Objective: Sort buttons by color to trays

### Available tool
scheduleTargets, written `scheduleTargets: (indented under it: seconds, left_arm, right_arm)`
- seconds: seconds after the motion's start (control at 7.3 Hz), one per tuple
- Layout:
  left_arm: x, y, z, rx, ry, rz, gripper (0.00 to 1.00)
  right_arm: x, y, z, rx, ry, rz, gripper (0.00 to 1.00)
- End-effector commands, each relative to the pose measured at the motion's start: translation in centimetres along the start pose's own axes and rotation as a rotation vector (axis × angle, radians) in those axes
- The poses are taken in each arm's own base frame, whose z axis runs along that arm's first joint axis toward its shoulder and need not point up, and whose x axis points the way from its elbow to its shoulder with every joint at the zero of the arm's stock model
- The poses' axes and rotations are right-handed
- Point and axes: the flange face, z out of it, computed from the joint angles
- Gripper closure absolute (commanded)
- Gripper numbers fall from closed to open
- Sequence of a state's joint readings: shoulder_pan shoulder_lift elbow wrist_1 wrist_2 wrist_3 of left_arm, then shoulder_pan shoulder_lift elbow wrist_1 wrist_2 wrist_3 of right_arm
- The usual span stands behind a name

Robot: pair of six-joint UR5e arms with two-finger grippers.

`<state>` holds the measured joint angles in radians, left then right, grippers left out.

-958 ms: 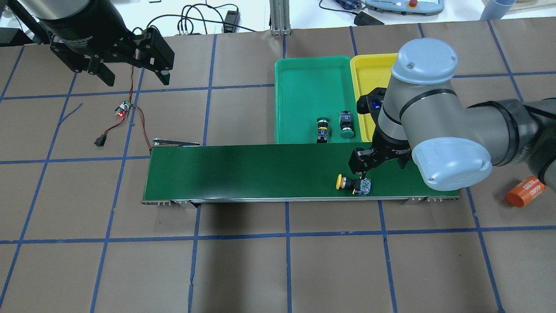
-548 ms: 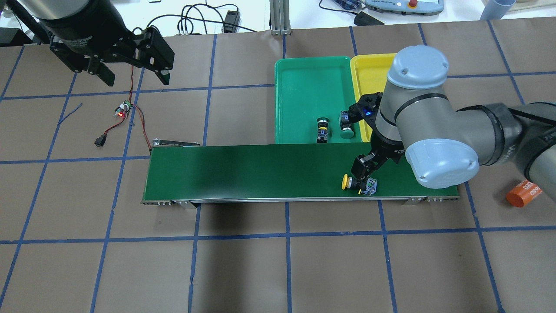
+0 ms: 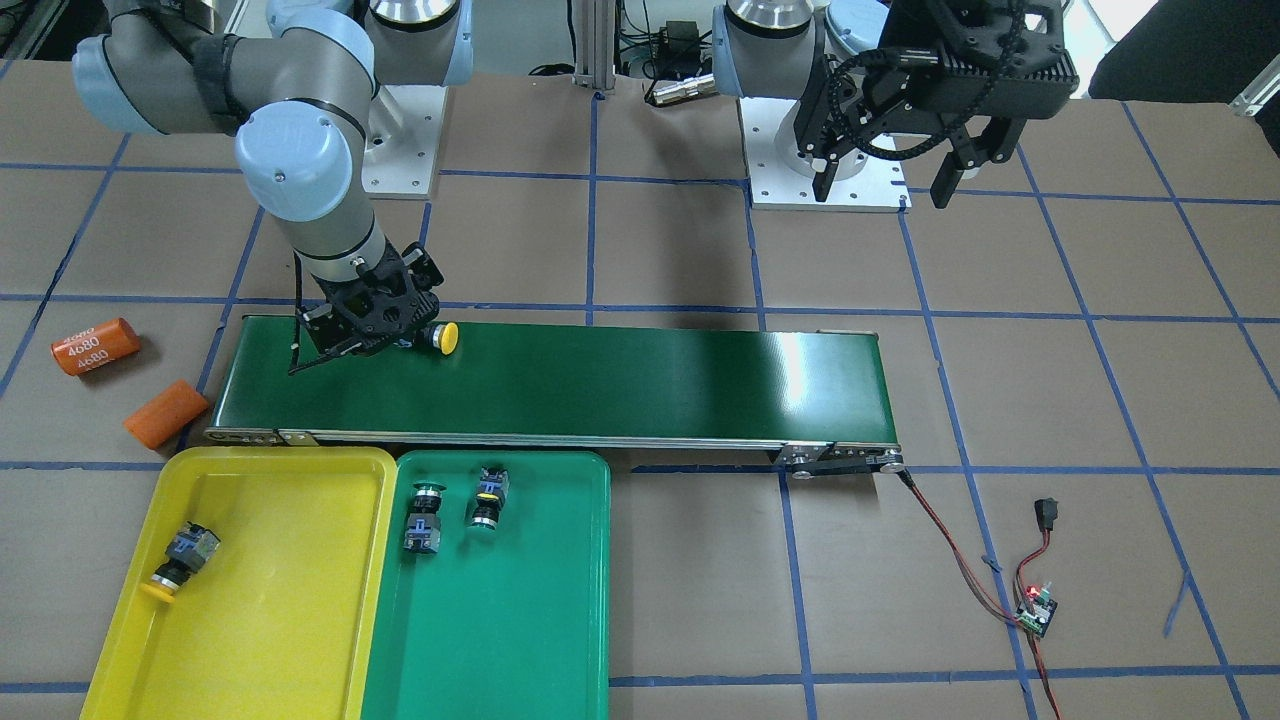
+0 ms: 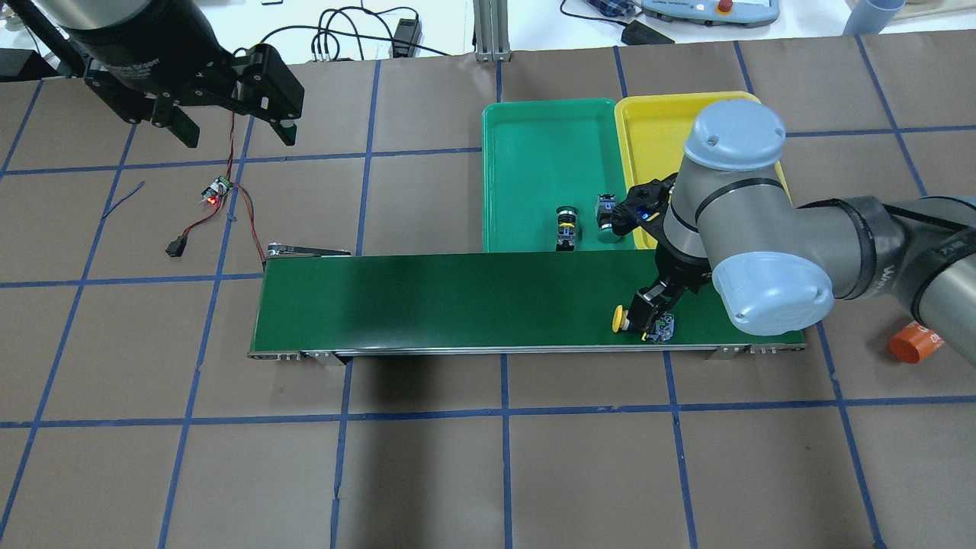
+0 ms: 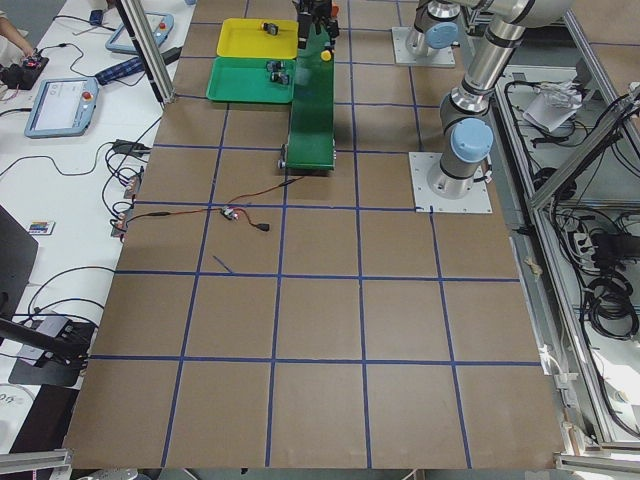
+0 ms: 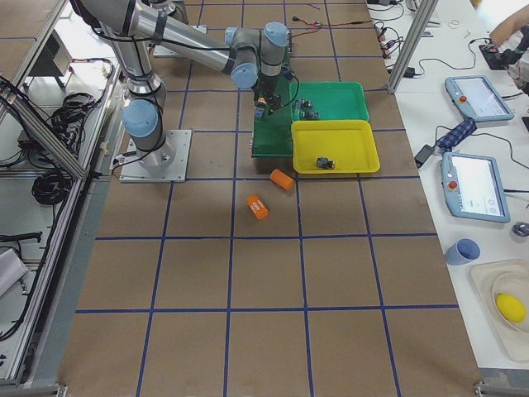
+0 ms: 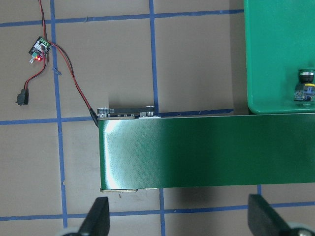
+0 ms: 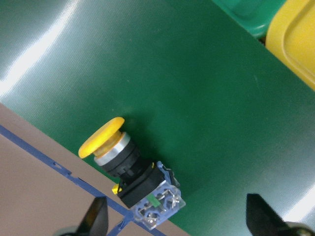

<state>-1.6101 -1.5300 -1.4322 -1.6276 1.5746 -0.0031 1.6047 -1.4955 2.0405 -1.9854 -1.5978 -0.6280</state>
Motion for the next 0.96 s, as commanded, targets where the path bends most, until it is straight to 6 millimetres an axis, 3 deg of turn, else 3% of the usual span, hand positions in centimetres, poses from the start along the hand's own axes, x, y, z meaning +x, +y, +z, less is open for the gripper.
scheduleTargets:
  seconds: [0.0, 0.55, 0.82]
  left_arm:
    - [-0.3, -0.2, 0.0, 0.0, -0.002, -0.005, 0.0]
    - [-0.2, -0.2, -0.1, 0.003, 0.0, -0.004, 0.0]
    - [-0.2, -0.1, -0.1, 0.002, 0.002, -0.004, 0.0]
  right_arm:
    - [1.0, 0.7, 0.7, -0.001, -0.013, -0.009, 0.0]
    - [1.3, 0.4, 2.5, -0.034, -0.035, -0.006, 0.0]
    - [1.9, 0.9, 2.7, -0.04, -0.039, 0.006, 0.86]
